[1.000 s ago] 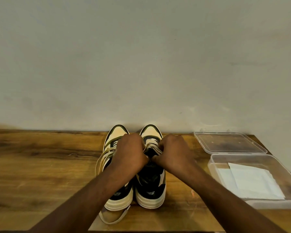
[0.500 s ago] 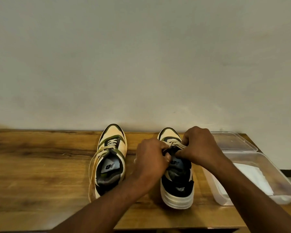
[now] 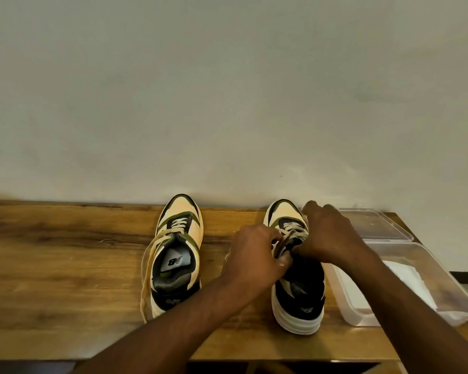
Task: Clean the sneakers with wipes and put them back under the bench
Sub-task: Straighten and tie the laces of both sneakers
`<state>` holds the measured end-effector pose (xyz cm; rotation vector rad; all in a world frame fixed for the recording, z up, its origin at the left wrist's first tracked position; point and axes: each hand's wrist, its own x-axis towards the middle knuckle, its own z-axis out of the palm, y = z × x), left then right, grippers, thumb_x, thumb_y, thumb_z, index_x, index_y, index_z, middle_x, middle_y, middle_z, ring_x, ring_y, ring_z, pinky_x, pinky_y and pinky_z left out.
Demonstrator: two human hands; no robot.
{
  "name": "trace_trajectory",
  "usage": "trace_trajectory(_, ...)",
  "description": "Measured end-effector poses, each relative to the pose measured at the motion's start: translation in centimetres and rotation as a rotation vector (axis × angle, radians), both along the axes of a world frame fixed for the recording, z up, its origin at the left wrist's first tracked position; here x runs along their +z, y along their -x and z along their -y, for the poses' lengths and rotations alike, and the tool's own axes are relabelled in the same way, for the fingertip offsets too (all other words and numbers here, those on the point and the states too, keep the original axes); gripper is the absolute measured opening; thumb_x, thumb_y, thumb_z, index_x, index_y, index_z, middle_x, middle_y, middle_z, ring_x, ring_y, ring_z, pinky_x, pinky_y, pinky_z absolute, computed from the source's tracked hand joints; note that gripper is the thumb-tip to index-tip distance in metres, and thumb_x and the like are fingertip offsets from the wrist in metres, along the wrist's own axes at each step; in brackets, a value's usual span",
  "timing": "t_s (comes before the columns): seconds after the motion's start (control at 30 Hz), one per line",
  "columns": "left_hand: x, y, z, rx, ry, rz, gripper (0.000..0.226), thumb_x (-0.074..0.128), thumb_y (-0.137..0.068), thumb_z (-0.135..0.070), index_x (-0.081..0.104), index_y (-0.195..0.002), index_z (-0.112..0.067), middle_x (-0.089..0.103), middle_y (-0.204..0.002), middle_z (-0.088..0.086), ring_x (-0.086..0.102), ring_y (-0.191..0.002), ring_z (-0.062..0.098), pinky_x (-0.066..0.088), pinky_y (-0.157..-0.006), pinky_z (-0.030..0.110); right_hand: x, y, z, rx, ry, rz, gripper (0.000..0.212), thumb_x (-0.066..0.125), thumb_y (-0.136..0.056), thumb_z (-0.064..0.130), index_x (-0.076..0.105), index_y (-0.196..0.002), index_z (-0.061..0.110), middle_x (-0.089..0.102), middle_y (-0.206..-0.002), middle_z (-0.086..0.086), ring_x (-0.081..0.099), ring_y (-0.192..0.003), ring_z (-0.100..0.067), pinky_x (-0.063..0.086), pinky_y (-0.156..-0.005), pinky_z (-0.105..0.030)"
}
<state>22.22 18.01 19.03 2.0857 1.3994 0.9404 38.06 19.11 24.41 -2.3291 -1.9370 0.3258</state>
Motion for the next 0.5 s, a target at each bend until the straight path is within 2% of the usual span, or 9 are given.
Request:
trace_trajectory(0.1, 1.1, 1.7, -0.3, 0.038, 0.002, 0.071, 0.031, 0.086, -0.076, -0.035, 0.083, -0.105, -0.023, 0.078, -0.088, -0.010, 0.070, -0.074, 0.004, 0.062, -0.072, 0.027, 0.8, 0.6, -0.7, 0.078, 0.049, -0.014, 0.107, 0.093, -0.061, 0.042, 0.032, -0.147, 0.023, 0.040, -0.138, -0.014, 0.044, -0.131, -0.037, 0.049, -0.099, -0.041)
trace_trajectory(0.17, 2.2, 3.4, -0.8, 0.093, -0.005, 0.104, 0.026, 0.087, -0.076, -0.036, 0.083, -0.098, -0.024, 0.076, -0.084, -0.013, 0.070, -0.073, 0.002, 0.060, -0.070, 0.024, 1.1, 1.6, -1.1, 0.149, 0.069, -0.052, 0.112, 0.091, -0.062, 0.041, 0.028, -0.154, 0.027, 0.036, -0.143, -0.012, 0.037, -0.136, -0.035, 0.047, -0.102, -0.043)
trace_trajectory(0.23, 3.3, 5.6, -1.4, 0.164, -0.005, 0.112, 0.028, 0.088, -0.075, -0.036, 0.082, -0.100, -0.024, 0.077, -0.087, -0.013, 0.070, -0.074, 0.001, 0.061, -0.072, 0.024, 1.0, 3.2, -1.2, 0.185, 0.045, -0.145, 0.108, 0.091, -0.063, 0.042, 0.032, -0.153, 0.033, 0.038, -0.144, -0.007, 0.040, -0.134, -0.030, 0.049, -0.102, -0.042)
trace_trajectory(0.33, 4.9, 9.6, -2.3, 0.313, -0.024, 0.082, 0.021, 0.087, -0.072, -0.032, 0.080, -0.092, -0.027, 0.074, -0.078, -0.014, 0.069, -0.071, -0.001, 0.058, -0.069, 0.021, 0.3, 6.3, -1.3, 0.199, -0.175, -0.297, 0.080, 0.089, -0.067, 0.045, 0.053, -0.138, 0.034, 0.054, -0.134, 0.000, 0.058, -0.114, -0.018, 0.052, -0.090, -0.034)
trace_trajectory(0.4, 5.5, 11.9, -2.6, 0.410, 0.003, -0.010, 0.018, 0.087, -0.071, -0.034, 0.076, -0.084, -0.029, 0.072, -0.074, -0.014, 0.068, -0.072, 0.000, 0.054, -0.068, 0.022, -0.4, 8.3, -1.3, 0.216, -0.277, -0.394, 0.063, 0.088, -0.071, 0.045, 0.064, -0.127, 0.030, 0.067, -0.121, 0.004, 0.065, -0.097, -0.010, 0.056, -0.081, -0.030)
trace_trajectory(0.5, 5.6, 15.0, -3.0, 0.499, 0.133, -0.269, 0.035, 0.088, -0.067, -0.051, 0.071, -0.089, -0.030, 0.072, -0.088, -0.013, 0.069, -0.084, 0.011, 0.053, -0.070, 0.029, -1.6, 11.3, -1.1, 0.267, -0.293, -0.462, 0.059, 0.088, -0.072, 0.053, 0.071, -0.121, 0.024, 0.074, -0.109, 0.007, 0.069, -0.084, -0.006, 0.063, -0.079, -0.032)
